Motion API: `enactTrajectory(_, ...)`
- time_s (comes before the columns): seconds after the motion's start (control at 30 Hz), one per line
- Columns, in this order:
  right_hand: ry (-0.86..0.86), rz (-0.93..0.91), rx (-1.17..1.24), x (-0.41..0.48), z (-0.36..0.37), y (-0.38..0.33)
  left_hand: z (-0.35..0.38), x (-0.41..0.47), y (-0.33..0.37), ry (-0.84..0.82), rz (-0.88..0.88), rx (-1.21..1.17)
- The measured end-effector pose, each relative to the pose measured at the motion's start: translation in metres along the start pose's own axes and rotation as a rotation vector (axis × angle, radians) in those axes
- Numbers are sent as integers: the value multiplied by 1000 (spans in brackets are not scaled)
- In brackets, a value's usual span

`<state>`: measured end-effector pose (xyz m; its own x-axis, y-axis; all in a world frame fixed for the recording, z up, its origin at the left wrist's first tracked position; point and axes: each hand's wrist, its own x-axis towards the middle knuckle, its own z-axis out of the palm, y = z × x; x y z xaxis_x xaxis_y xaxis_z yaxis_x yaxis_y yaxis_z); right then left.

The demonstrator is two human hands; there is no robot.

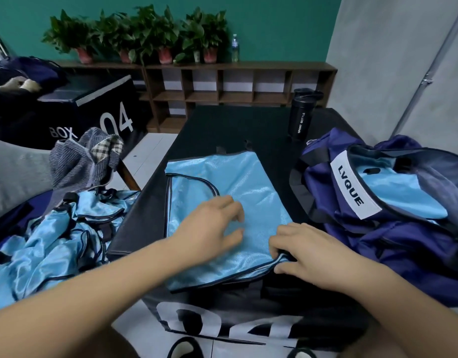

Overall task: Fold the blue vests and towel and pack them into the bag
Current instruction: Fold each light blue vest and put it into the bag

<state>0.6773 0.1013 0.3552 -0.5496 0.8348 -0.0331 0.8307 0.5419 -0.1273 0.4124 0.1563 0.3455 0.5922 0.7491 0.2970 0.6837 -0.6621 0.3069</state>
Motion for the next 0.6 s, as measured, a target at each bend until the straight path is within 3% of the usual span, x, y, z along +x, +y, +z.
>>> enactTrajectory(0.3,41,-37,-54,-7,7,-4,44,-49,39,-66,173,349)
enactTrajectory(0.6,101,-1,-43,-6,-1,-4,41,-46,35,-47,94,386)
